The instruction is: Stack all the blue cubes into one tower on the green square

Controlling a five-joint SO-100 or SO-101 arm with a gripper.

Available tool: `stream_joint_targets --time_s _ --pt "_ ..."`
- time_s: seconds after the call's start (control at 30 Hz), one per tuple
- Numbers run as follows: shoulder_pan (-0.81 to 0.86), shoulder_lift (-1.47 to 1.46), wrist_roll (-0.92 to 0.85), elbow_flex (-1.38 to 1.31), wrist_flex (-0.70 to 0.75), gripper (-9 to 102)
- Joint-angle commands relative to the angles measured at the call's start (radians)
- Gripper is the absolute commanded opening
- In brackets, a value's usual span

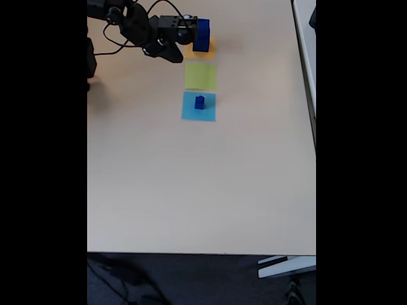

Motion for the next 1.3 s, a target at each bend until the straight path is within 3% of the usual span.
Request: stream_joint_targets --time_s 0.0,0.2,0.77,1.27 --pt "0.021 -0.057 -0.025 -0.118 0.006 0" --pt "0.048 -0.221 -0.002 -0.201 -0.008 3" --pt "0.057 -0.301 0.029 -0.146 -0.199 14" --pt "0.072 -0.466 0.043 -0.158 -0.365 15"
